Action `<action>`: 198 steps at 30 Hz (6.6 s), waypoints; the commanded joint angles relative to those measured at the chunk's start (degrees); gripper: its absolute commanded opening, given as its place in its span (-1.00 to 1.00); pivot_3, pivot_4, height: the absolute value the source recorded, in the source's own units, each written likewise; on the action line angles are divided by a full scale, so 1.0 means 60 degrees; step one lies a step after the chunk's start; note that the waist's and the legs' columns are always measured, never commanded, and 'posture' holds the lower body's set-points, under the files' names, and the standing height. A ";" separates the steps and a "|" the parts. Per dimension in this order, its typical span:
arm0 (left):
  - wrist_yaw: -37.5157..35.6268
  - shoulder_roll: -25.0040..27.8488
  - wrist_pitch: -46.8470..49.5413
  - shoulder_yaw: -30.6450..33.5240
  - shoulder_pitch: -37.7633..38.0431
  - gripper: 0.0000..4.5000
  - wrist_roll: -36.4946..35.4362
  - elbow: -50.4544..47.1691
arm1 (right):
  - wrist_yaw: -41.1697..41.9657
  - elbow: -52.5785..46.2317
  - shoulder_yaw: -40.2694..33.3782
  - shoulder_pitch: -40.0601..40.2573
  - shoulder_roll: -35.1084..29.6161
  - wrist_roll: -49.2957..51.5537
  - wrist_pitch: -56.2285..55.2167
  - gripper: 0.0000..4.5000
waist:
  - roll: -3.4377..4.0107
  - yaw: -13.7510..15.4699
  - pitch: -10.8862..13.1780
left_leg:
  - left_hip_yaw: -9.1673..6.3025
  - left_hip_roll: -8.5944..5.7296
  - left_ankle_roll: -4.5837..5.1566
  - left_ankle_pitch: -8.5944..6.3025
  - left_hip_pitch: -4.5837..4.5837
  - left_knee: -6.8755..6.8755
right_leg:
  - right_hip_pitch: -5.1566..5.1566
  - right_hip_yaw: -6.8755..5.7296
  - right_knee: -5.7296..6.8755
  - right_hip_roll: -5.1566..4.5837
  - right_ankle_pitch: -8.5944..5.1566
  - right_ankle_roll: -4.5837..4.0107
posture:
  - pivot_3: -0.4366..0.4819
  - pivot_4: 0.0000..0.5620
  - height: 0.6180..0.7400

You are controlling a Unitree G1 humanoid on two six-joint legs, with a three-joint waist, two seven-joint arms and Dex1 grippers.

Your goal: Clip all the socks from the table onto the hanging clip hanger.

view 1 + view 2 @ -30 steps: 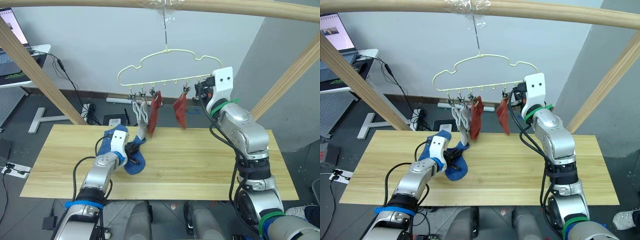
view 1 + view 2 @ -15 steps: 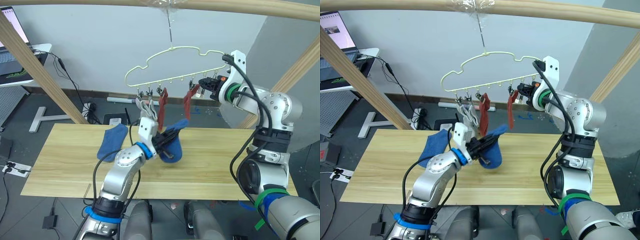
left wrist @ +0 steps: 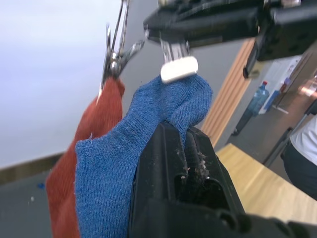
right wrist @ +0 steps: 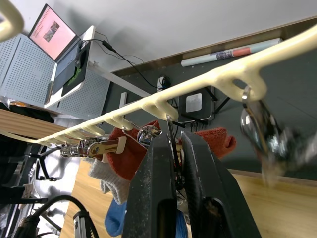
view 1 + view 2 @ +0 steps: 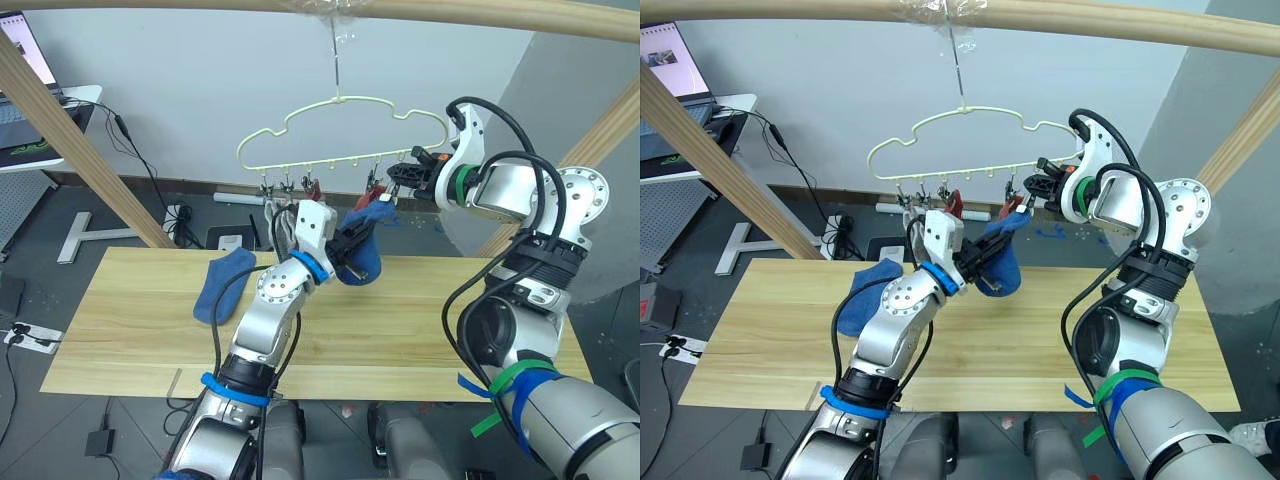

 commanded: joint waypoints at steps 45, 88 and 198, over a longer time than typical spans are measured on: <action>-0.1812 0.1996 0.3455 0.1242 0.1268 1.00 -0.2910 -0.2951 | 0.1231 -0.5489 0.6150 0.6343 -0.1661 -0.1889 -0.7196 0.60 | 0.0003 -0.0748 0.0001 | 0.0002 0.0013 -0.0003 0.0002 0.0010 -0.0002 | -0.0017 0.0020 0.0021 0.0021 -0.0030 0.0058 | -0.28 -0.20 1.00; -0.1106 0.3401 0.4593 0.2260 0.0795 1.00 -0.4362 -0.5190 | -0.0518 -0.0431 0.6708 0.4021 0.0838 -0.4570 -1.1529 -0.05 | 0.0002 -0.0307 0.0000 | 0.0005 0.0012 -0.0007 0.0003 0.0010 0.0005 | -0.0014 0.0019 0.0024 0.0014 0.0002 0.0005 | -0.10 -0.23 1.00; -0.0326 -0.1112 0.2835 0.1350 0.0087 -0.99 -0.2948 -0.0040 | -0.0107 -0.0086 -0.0498 -0.0413 -0.0305 0.0216 0.0339 -1.00 | 0.0004 -0.0243 -0.0001 | 0.0021 0.0004 0.0030 0.0019 -0.0022 0.0071 | 0.0006 0.0003 0.0020 -0.0005 0.0031 0.0029 | -0.34 -0.21 1.00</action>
